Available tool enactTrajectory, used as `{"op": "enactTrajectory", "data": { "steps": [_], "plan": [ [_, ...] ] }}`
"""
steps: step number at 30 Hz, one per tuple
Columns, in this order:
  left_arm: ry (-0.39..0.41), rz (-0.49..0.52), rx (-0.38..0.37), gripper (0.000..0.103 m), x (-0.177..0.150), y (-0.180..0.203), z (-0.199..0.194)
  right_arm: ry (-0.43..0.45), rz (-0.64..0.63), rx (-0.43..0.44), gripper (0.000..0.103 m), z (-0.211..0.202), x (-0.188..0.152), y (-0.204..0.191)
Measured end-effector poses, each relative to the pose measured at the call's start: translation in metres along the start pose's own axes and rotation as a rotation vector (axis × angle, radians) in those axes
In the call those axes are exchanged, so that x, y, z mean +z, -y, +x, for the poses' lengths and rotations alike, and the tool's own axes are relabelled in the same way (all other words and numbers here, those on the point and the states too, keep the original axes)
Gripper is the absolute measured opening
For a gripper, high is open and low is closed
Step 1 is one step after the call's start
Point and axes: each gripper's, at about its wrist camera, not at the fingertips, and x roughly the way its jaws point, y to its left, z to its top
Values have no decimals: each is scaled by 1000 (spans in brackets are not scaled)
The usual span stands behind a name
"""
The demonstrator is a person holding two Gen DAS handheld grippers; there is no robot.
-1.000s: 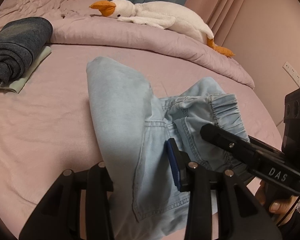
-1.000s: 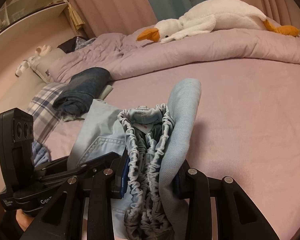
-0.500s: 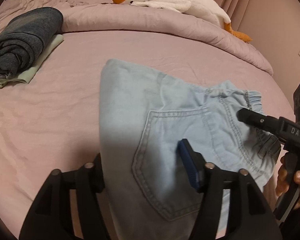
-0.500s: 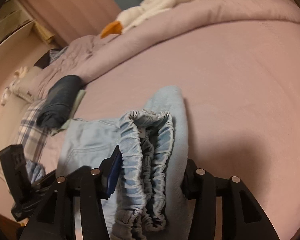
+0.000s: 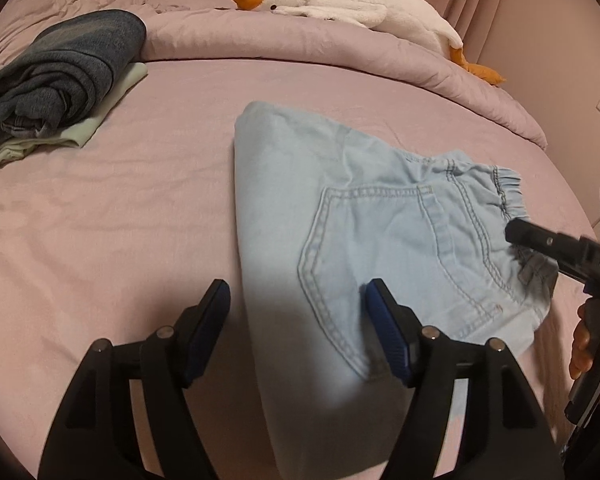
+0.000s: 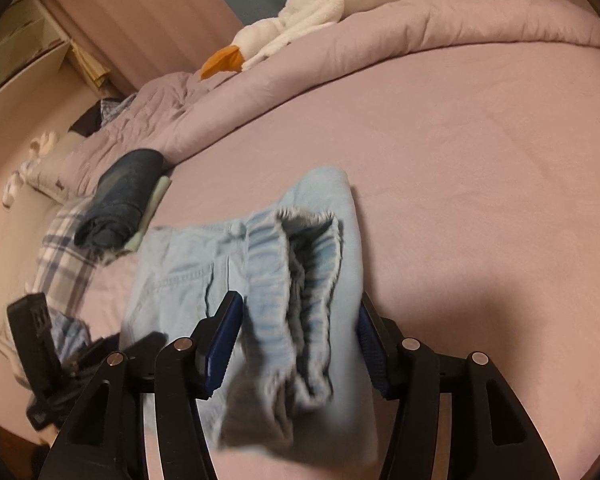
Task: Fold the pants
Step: 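Lower the waistband onto the pants with the right tool and release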
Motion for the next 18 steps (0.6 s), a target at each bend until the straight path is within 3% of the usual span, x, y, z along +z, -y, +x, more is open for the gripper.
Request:
{"op": "enactTrajectory", "data": {
  "steps": [7, 18],
  "plan": [
    [10, 1, 40, 79, -4, 3, 1, -3, -124, -116, 62, 8, -15, -5],
    [14, -6, 49, 77, -17, 5, -12, -17, -168, -155, 62, 2, -22, -11]
  ]
}}
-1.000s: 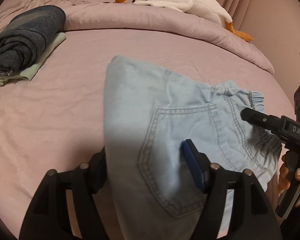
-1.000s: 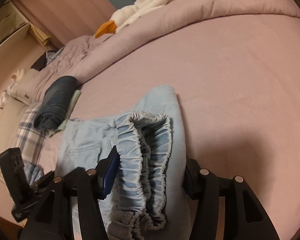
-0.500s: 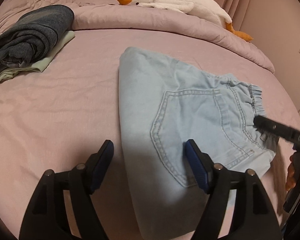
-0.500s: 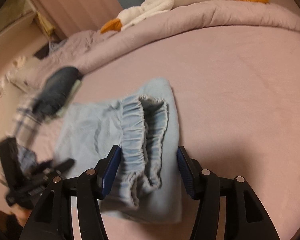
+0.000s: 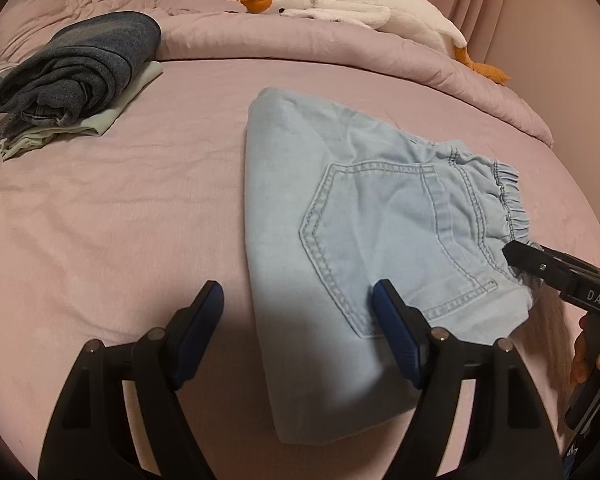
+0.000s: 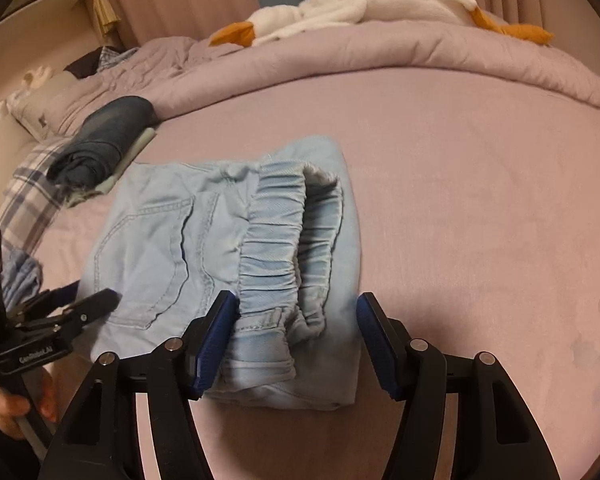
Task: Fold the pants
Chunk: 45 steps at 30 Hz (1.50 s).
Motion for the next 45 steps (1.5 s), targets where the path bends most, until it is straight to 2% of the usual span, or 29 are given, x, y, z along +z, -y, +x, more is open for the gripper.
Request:
{"op": "enactTrajectory", "data": {
  "steps": [10, 18, 22, 23, 24, 26, 28, 29, 30, 31, 34, 36, 45],
  "plan": [
    [19, 27, 21, 77, -2, 15, -28, 33, 43, 14, 62, -25, -5, -4],
    [47, 47, 11, 79, -3, 35, -59, 61, 6, 29, 62, -53, -8, -22],
    [55, 50, 9, 87, -7, 44, -78, 78, -2, 47, 63, -65, -10, -30],
    [63, 54, 9, 87, -8, 46, -84, 81, -6, 51, 67, -69, -10, -31],
    [67, 57, 10, 87, -9, 49, -88, 83, -11, 54, 82, -72, -11, -34],
    [71, 62, 13, 88, -12, 54, -97, 96, -21, 58, 93, -81, -13, -39],
    [73, 66, 12, 88, -15, 59, -105, 107, -32, 69, 93, -89, -16, -42],
    [71, 68, 11, 92, -16, 61, -108, 110, -36, 70, 93, -92, -16, -43],
    [69, 70, 15, 101, -18, 64, -112, 113, -41, 70, 93, -95, -17, -45],
    [72, 69, 21, 103, -20, 65, -116, 116, -47, 74, 93, -99, -19, -47],
    [95, 64, 43, 103, -24, 70, -128, 119, -54, 75, 94, -107, -21, -52],
    [90, 52, 49, 103, -24, 70, -133, 118, -63, 69, 102, -111, -23, -56],
    [63, -1, 72, 103, -30, 69, -149, 129, -71, 41, 102, -131, -28, -66]
  ]
}}
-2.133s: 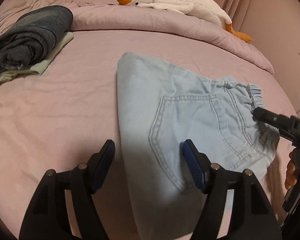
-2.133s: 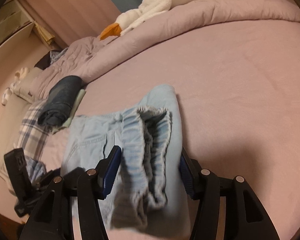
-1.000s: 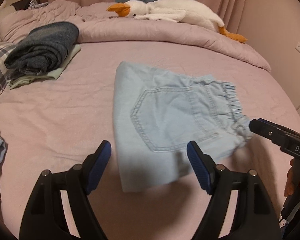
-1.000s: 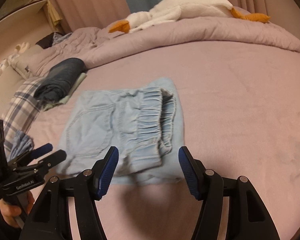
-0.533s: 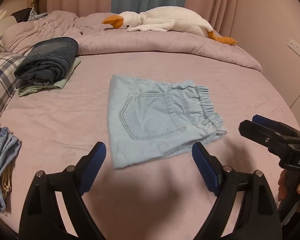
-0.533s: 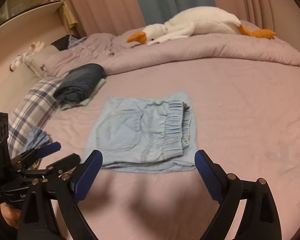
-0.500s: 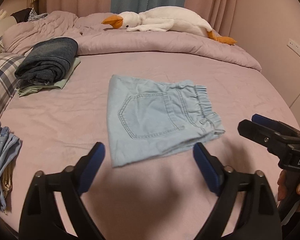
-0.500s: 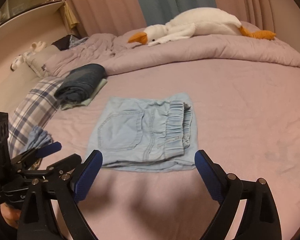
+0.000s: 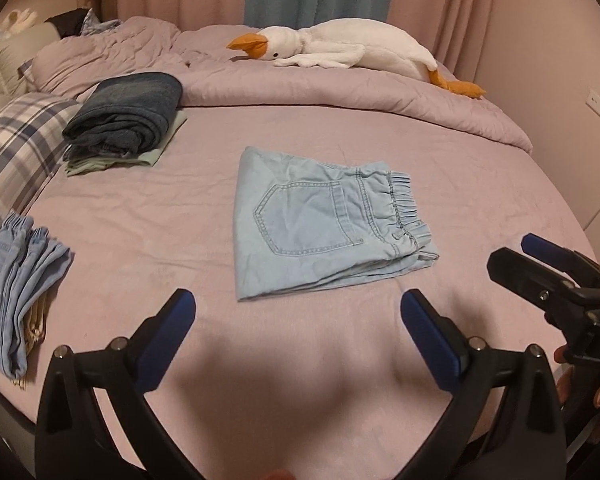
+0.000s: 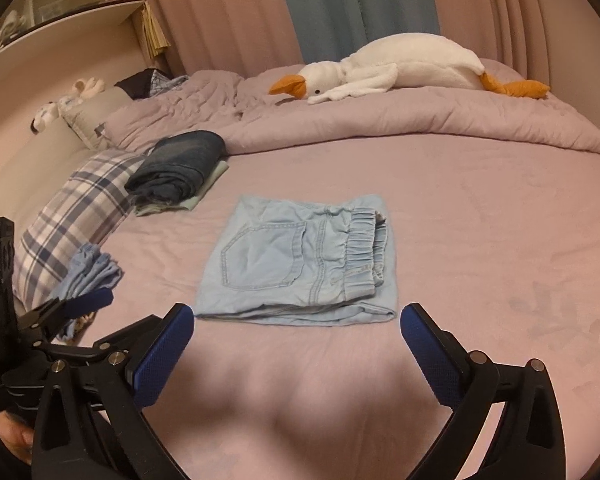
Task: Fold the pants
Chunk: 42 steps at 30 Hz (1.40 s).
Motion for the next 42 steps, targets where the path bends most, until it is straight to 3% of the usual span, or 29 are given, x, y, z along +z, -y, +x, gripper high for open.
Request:
{"op": "enactTrajectory", "data": {
  "steps": [14, 42],
  "plan": [
    [22, -18, 46, 103, 7, -3, -22, -11, -58, -24, 102, -18, 3, -20],
    [-8, 12, 80, 103, 5, -3, -1, -61, -39, -37, 102, -3, -3, -15]
  ]
}}
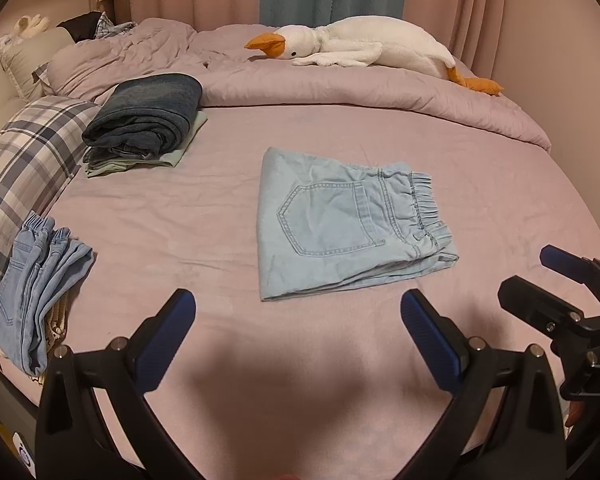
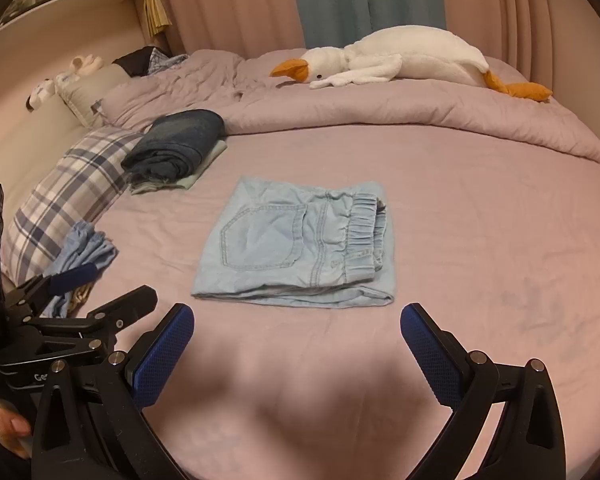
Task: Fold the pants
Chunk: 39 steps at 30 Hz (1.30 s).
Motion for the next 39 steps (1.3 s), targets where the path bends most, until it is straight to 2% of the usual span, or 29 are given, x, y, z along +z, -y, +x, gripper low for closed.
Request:
{"op": "enactTrajectory", "data": {
  "steps": [39],
  "plan": [
    [-12, 6, -1, 103, 4, 1, 9, -6, 3, 8, 102, 5, 3, 7]
  ]
}}
